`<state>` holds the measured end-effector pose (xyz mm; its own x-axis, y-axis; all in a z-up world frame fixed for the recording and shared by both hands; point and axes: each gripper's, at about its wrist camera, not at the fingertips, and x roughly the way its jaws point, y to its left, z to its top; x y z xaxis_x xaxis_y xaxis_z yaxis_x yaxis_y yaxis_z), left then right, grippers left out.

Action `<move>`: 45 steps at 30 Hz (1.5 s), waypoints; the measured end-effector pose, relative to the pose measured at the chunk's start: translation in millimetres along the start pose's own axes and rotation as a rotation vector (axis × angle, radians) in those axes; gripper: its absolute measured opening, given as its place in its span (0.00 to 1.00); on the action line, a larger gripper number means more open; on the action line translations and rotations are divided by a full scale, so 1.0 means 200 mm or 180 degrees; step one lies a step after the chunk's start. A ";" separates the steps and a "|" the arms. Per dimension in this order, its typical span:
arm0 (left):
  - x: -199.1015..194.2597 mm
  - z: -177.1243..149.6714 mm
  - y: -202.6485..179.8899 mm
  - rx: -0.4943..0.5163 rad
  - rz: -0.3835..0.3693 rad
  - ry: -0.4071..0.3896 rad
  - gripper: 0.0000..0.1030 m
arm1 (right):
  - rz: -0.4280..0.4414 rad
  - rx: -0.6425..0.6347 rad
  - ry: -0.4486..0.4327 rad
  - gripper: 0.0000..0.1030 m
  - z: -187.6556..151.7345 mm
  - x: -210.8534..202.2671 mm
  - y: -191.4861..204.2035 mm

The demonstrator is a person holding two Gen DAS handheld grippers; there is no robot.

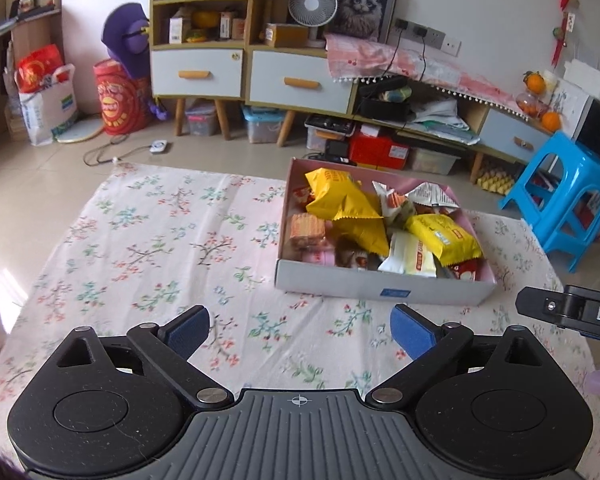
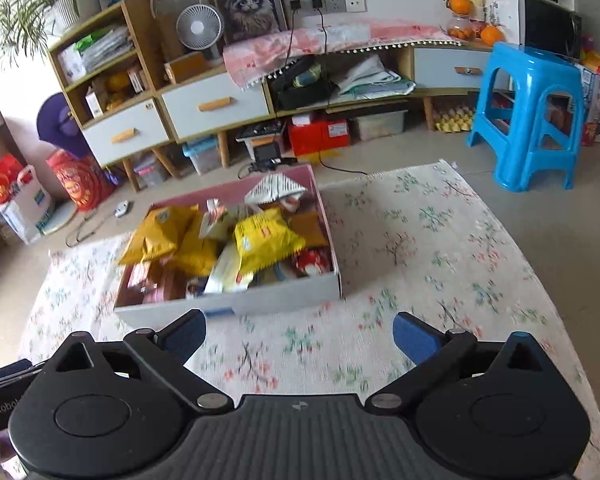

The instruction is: Organize snacks

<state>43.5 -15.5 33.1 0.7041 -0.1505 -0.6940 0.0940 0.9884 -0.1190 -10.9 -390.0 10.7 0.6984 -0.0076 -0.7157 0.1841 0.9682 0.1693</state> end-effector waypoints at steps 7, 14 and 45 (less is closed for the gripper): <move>-0.10 -0.03 0.02 -0.0050 0.0074 0.0024 0.99 | -0.0057 -0.0203 -0.0006 0.90 -0.07 -0.11 0.08; -0.10 -0.04 0.02 -0.0008 0.0120 0.0149 0.99 | -0.0075 -0.0243 0.0033 0.90 -0.10 -0.12 0.10; -0.10 -0.06 -0.01 0.0104 0.0178 0.0142 1.00 | -0.0007 -0.0337 -0.0023 0.91 -0.14 -0.15 0.16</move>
<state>20.5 -14.4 38.0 0.6768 -0.0950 -0.7300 0.0789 0.9953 -0.0564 -45.5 -352.5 19.3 0.7031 -0.0114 -0.7110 0.1119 0.9892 0.0949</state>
